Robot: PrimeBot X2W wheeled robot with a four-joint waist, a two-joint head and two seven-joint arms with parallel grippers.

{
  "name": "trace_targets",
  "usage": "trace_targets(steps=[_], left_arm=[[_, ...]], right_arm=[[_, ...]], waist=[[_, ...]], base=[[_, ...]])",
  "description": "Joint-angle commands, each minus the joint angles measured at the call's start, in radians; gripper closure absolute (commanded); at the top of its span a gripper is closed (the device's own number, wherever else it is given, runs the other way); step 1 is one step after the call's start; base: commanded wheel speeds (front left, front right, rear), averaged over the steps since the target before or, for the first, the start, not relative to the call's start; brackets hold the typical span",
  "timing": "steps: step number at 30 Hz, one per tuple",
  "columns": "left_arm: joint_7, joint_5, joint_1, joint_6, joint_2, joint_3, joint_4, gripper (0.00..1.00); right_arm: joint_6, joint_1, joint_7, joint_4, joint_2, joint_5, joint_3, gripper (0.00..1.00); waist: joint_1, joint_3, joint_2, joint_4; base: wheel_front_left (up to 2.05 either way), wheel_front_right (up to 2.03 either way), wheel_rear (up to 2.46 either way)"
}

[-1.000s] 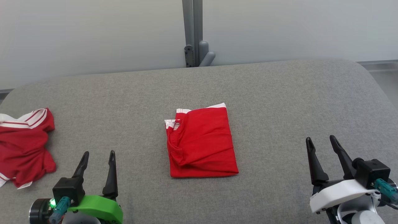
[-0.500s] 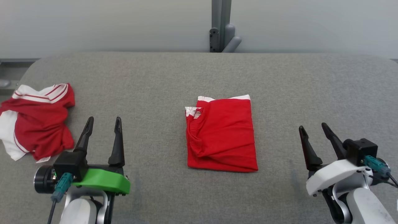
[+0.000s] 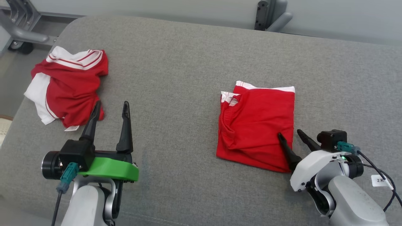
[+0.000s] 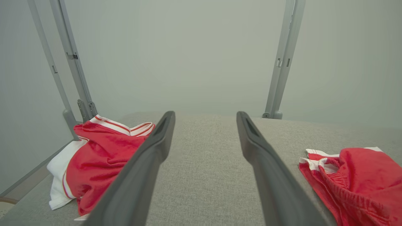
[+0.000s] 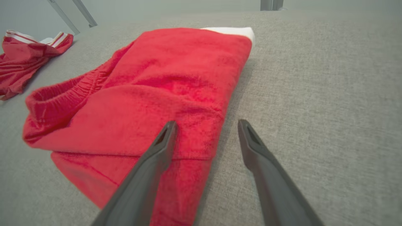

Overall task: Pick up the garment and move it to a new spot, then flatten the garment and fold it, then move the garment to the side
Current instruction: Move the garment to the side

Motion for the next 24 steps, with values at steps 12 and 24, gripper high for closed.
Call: trace_targets(steps=[12,24], left_arm=[[-0.016,-0.004,-0.024,0.006,-0.006,-0.002,0.020,0.00],[-0.021,0.007,-0.028,0.005,0.017,-0.002,-0.011,0.00]], right_arm=[[0.000,-0.097,0.077,0.060,-0.076,0.177,0.189,1.00],[0.000,-0.175,0.048,-0.036,-0.195,0.144,0.367,1.00]], waist=[[0.0000,0.033,0.0000,0.013],[0.0000,0.085,0.0000,-0.152]], base=[[0.00,0.00,0.00],[0.00,0.00,0.00]])
